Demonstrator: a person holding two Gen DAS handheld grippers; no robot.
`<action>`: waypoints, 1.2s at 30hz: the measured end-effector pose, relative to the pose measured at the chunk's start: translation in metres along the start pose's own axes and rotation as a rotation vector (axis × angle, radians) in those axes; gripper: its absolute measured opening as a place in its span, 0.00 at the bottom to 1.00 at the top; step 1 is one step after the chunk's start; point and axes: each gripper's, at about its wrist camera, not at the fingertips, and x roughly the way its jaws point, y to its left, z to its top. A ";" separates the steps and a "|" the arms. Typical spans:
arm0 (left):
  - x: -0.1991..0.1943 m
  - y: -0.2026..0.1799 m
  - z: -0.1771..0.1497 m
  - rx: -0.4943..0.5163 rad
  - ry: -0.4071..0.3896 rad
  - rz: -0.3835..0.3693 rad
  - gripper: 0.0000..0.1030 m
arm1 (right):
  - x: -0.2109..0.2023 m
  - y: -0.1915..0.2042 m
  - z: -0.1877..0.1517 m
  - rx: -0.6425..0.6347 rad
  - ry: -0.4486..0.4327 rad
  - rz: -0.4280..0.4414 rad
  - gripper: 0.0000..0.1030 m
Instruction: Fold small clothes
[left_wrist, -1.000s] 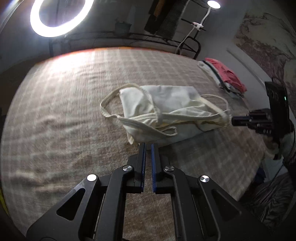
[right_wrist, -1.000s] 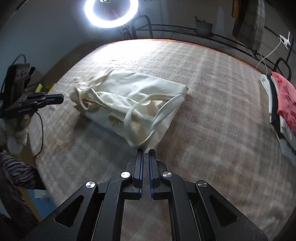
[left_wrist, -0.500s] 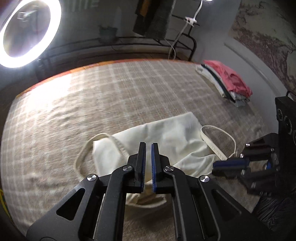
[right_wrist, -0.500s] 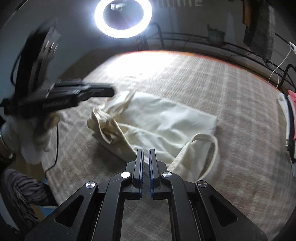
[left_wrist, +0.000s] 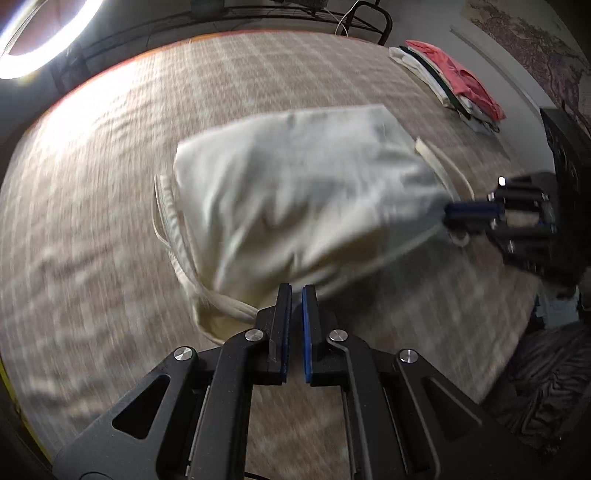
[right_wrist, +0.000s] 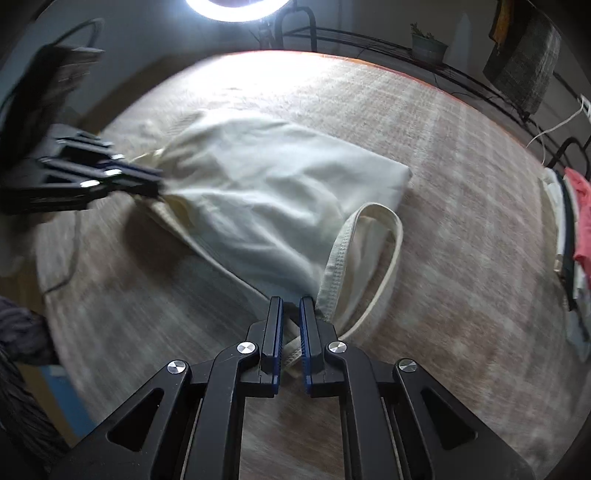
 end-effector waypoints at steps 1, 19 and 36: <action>-0.003 0.000 -0.008 0.000 0.004 0.001 0.02 | -0.003 0.001 -0.001 -0.007 0.001 -0.008 0.07; 0.000 0.006 -0.016 -0.046 -0.099 0.003 0.02 | -0.002 -0.011 -0.021 0.049 0.031 0.134 0.07; -0.008 0.090 0.020 -0.378 -0.187 -0.150 0.32 | 0.007 -0.097 0.011 0.428 -0.111 0.354 0.43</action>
